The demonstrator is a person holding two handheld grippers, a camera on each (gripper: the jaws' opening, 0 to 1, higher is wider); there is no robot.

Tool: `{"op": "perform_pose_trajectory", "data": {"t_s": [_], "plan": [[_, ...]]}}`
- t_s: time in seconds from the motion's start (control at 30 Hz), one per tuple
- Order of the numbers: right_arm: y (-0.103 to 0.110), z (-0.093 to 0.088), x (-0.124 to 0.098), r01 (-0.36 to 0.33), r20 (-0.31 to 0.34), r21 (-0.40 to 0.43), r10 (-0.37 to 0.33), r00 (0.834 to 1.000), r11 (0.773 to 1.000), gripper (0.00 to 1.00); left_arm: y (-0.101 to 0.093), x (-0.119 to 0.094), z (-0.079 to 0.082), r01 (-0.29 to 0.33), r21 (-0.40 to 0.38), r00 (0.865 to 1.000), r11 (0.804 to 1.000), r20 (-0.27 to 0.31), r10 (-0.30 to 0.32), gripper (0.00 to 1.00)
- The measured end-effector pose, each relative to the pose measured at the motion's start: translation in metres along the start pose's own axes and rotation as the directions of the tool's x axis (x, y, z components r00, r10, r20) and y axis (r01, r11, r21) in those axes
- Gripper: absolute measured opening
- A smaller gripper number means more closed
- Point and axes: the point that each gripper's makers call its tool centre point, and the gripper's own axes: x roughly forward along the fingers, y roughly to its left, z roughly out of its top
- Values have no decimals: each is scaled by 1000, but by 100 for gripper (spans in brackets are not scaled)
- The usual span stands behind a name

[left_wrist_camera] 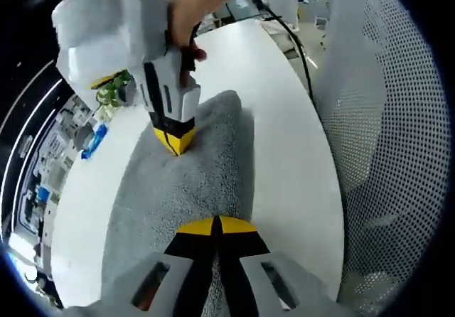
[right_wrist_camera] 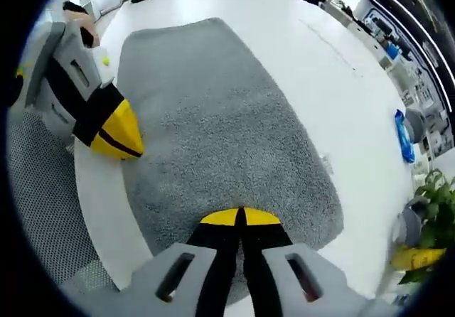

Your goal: Fold the towel on the table until its edges align and the towel forms a compact rectangular stack.

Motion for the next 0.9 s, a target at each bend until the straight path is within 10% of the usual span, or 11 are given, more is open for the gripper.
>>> {"op": "perform_pose_trajectory", "data": {"t_s": [0.13,0.3,0.5,0.9], "plan": [[0,0,1,41,-98,-91,-50,994,995,0,-2,1,1,-11,124,997,992,-78,21,1],[0,-2,3,80,-212,-219,-127,969,973,0,-1,0,-1,0,75,997,997,-83,6,1],[-2,-3,2,85,-213,-10,-85,973,996,0,-2,-2,-3,-8,119,998,993,-66,16,1],[1,-6,-1,53,-165,149,-28,986,987,0,6,-3,-11,-20,92,995,996,-98,29,1]]}}
